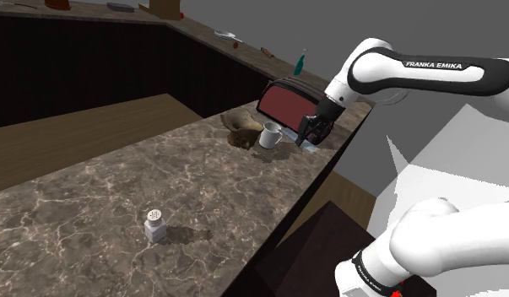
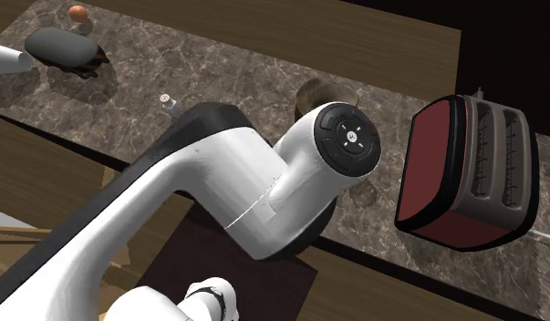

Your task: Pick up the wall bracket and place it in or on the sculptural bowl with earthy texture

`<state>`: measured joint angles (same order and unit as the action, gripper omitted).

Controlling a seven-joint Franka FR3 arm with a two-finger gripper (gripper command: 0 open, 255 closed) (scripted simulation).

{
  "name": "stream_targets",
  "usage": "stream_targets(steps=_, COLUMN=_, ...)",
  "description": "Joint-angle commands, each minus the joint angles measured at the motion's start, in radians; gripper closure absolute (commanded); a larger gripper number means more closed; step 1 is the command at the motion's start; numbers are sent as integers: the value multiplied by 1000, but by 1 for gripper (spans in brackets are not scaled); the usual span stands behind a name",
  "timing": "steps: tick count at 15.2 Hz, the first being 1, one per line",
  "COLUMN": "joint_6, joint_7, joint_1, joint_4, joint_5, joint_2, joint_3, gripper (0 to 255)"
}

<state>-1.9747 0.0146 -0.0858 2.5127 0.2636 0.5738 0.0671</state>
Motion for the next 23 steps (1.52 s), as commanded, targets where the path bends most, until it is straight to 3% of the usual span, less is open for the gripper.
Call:
stream_targets(steps=1, joint_6=-22, joint_7=-3, joint_1=9, joint_4=-71, joint_5=8, joint_2=-93, joint_3=0, gripper=255)
stream_targets(steps=10, joint_6=-40, joint_7=18, joint_1=38, joint_4=-421, joint_5=36, joint_2=-455, joint_3=-14, gripper=255)
stream_targets(steps=19, joint_6=48, joint_7=63, joint_1=48, joint_4=-881, joint_5=42, joint_2=-819, joint_3=-23, gripper=255)
stream_targets(steps=23, joint_6=0, joint_7=49, joint_1=49, joint_4=-840, joint_5=47, joint_2=-828, joint_3=-25, gripper=255)
